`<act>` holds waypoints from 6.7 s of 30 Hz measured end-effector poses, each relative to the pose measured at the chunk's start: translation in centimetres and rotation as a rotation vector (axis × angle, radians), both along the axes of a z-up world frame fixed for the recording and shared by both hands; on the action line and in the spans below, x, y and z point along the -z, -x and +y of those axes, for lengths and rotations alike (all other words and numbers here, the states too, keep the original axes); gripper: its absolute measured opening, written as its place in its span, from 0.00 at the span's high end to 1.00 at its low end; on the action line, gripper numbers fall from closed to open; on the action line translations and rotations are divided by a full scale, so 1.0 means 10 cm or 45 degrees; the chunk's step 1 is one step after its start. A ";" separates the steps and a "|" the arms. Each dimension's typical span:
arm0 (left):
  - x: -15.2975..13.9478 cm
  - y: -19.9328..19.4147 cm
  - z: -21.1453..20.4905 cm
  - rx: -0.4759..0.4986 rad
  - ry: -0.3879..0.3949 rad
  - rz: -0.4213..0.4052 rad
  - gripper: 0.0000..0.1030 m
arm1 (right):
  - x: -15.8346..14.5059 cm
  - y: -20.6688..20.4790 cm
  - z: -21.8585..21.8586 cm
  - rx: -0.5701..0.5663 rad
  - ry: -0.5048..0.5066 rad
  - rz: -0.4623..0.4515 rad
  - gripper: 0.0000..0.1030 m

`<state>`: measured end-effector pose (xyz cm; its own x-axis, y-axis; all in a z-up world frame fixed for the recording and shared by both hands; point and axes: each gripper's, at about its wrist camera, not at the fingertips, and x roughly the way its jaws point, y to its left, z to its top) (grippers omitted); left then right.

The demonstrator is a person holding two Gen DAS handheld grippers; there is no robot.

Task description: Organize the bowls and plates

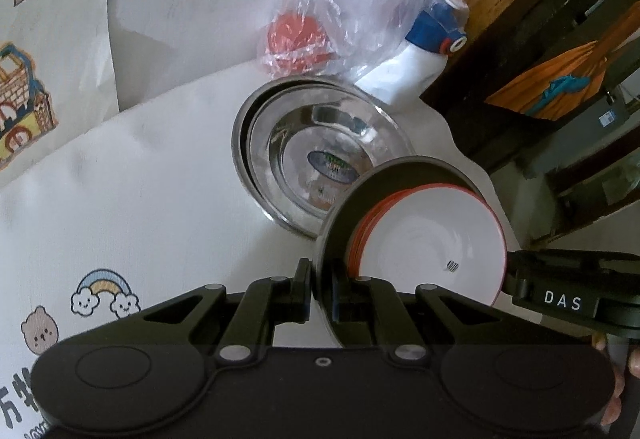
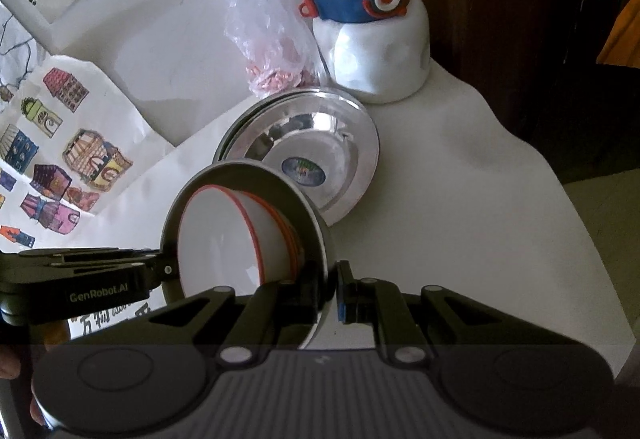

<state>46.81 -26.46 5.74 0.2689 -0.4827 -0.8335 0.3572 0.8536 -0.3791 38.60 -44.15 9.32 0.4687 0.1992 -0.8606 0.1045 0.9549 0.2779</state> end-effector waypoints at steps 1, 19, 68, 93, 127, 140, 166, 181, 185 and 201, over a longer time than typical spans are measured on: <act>-0.01 -0.02 0.00 -0.003 0.004 -0.005 0.93 | -0.01 -0.02 -0.01 0.000 0.002 -0.003 0.89; -0.02 -0.48 0.01 -0.096 0.028 -0.021 0.93 | -0.03 -0.50 -0.05 0.011 0.001 -0.054 0.89; 0.16 -0.96 -0.09 -0.216 -0.008 -0.013 0.93 | 0.43 -1.03 -0.25 0.112 -0.090 -0.046 0.88; 0.15 -0.89 0.03 -0.269 0.017 -0.074 0.92 | 0.46 -0.94 -0.19 0.115 -0.037 -0.137 0.88; 0.13 -0.85 -0.01 -0.271 -0.006 -0.120 0.78 | 0.40 -0.86 -0.15 0.169 0.004 -0.187 0.72; 0.05 -0.82 0.15 -0.336 -0.002 -0.180 0.44 | 0.44 -0.79 -0.17 0.244 0.055 -0.200 0.35; -0.19 -0.28 0.54 -0.333 -0.005 -0.351 0.08 | 0.25 -0.13 0.20 0.277 0.191 -0.398 0.08; -0.31 0.23 0.88 -0.361 -0.036 -0.516 0.01 | 0.10 0.29 0.56 0.252 0.248 -0.494 0.05; -0.31 0.34 0.90 -0.365 -0.050 -0.548 0.01 | 0.10 0.36 0.60 0.253 0.256 -0.497 0.05; -0.31 0.56 1.02 -0.375 -0.058 -0.622 0.01 | 0.07 0.55 0.76 0.227 0.276 -0.531 0.03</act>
